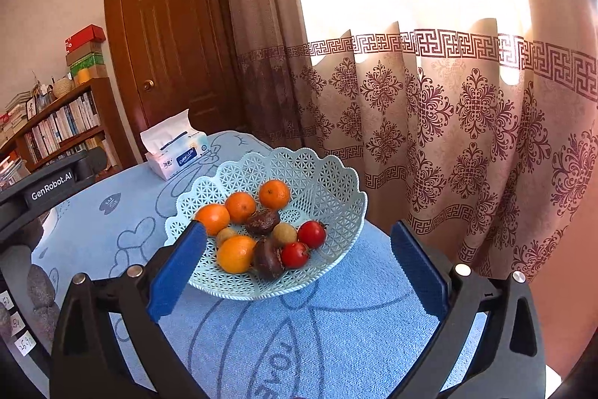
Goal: Organize fruits
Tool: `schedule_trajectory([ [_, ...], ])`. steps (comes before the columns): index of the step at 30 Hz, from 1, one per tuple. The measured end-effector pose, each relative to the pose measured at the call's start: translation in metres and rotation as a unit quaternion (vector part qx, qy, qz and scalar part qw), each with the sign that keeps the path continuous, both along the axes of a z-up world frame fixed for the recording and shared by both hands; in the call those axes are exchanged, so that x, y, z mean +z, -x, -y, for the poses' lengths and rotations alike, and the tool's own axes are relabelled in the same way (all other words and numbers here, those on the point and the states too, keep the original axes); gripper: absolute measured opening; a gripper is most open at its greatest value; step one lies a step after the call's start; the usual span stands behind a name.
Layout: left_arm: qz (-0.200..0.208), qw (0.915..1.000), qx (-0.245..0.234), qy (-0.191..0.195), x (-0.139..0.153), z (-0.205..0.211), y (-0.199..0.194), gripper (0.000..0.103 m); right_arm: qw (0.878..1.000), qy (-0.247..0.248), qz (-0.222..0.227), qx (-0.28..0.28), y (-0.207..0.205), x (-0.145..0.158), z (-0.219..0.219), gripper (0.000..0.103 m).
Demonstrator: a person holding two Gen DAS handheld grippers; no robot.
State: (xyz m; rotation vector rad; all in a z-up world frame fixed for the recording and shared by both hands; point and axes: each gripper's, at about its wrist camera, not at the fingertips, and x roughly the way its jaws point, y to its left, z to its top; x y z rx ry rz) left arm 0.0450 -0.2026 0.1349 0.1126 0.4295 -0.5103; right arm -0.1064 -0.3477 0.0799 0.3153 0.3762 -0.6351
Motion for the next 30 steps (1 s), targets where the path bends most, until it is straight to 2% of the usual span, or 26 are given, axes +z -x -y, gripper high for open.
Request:
schedule_trajectory([
  [30, 0.015, 0.9995, -0.025, -0.011, 0.003, 0.012, 0.017, 0.098, 1.000, 0.019, -0.017, 0.008, 0.006, 0.005, -0.007, 0.100],
])
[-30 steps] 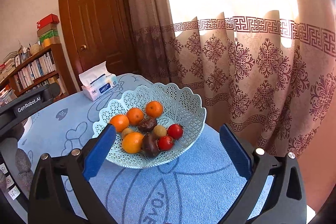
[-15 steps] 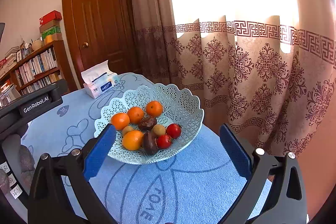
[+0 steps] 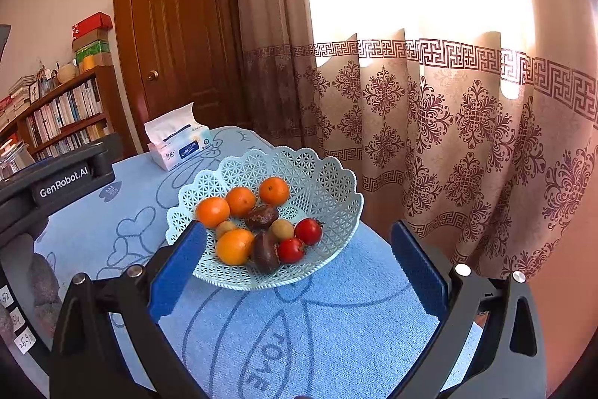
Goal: Organize fruits
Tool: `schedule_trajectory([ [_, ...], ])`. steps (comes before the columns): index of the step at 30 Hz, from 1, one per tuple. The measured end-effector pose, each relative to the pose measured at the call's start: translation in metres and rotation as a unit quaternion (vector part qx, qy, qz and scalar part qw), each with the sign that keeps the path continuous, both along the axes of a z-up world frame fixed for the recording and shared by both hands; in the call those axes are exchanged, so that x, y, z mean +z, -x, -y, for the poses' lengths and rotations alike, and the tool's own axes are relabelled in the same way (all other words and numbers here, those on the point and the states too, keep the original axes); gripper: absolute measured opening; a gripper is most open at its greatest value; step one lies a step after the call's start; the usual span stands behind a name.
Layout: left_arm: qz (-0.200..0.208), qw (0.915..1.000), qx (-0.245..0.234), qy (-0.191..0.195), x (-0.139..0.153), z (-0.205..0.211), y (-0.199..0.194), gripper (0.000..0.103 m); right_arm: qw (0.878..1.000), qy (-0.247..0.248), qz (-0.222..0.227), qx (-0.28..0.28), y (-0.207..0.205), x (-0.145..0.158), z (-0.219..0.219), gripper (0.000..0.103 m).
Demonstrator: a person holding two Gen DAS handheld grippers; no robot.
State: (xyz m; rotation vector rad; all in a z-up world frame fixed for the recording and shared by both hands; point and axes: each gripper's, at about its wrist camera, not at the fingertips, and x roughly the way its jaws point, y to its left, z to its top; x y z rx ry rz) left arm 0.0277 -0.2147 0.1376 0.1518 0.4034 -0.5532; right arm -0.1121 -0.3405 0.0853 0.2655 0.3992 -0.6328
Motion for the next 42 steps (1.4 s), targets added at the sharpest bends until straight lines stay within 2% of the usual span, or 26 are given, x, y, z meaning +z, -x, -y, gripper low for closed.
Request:
schedule_trajectory([
  [11, -0.002, 1.0000, 0.004, -0.005, -0.004, 0.001, -0.001, 0.098, 1.000, 0.010, -0.017, -0.011, -0.002, -0.005, 0.004, 0.100],
  [42, -0.002, 0.9998, -0.006, -0.020, -0.011, 0.008, 0.001, 0.098, 0.999, 0.004, -0.047, 0.002, -0.010, -0.016, 0.005, 0.100],
])
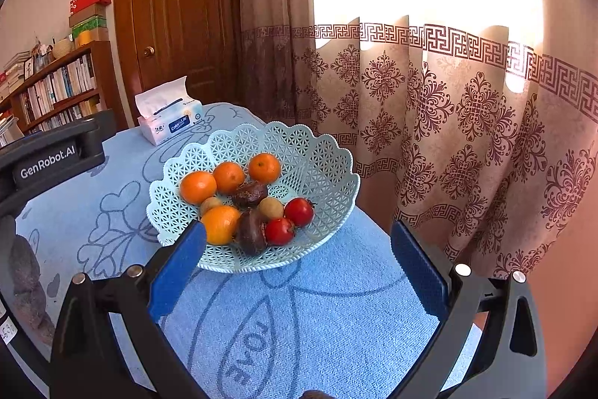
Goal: Organize fruits
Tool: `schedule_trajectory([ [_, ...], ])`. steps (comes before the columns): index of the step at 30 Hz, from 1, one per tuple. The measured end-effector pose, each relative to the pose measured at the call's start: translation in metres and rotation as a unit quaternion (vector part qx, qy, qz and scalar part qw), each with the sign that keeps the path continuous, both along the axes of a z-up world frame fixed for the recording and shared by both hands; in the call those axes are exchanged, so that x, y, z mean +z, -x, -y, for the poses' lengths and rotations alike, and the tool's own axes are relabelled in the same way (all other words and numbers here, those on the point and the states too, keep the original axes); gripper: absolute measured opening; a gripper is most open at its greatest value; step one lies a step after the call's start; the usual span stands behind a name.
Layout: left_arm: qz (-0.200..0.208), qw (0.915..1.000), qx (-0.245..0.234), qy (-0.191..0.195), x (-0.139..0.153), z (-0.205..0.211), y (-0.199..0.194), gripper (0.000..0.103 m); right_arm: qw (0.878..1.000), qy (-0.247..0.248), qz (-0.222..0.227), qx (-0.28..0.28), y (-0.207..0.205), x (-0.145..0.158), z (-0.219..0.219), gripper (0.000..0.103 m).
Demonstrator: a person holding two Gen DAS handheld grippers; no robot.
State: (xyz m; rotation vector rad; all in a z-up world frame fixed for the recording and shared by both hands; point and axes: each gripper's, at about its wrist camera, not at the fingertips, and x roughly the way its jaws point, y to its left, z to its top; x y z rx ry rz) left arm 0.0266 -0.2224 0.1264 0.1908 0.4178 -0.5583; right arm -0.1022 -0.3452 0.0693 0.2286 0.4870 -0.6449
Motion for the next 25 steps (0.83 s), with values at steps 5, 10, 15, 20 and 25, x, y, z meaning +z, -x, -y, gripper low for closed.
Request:
schedule_trajectory([
  [5, 0.002, 1.0000, -0.003, -0.003, -0.001, 0.002, 0.001, 0.098, 1.000, -0.002, -0.002, -0.001, 0.000, -0.001, 0.001, 0.100],
  [10, 0.006, 0.9999, -0.009, -0.006, -0.002, 0.003, 0.004, 0.098, 1.000, -0.002, -0.004, 0.000, -0.001, -0.002, 0.000, 0.100],
  [15, 0.018, 0.9996, -0.020, -0.013, -0.002, 0.005, 0.009, 0.098, 1.000, -0.002, -0.004, 0.000, -0.001, -0.002, 0.000, 0.100],
  [20, 0.011, 0.9997, -0.016, -0.014, -0.001, 0.006, 0.008, 0.098, 1.000, -0.005, -0.007, 0.002, -0.002, -0.005, -0.001, 0.100],
  [25, 0.002, 0.9999, 0.005, -0.016, -0.002, 0.001, 0.000, 0.098, 1.000, -0.013, -0.009, 0.012, -0.003, -0.007, -0.006, 0.100],
])
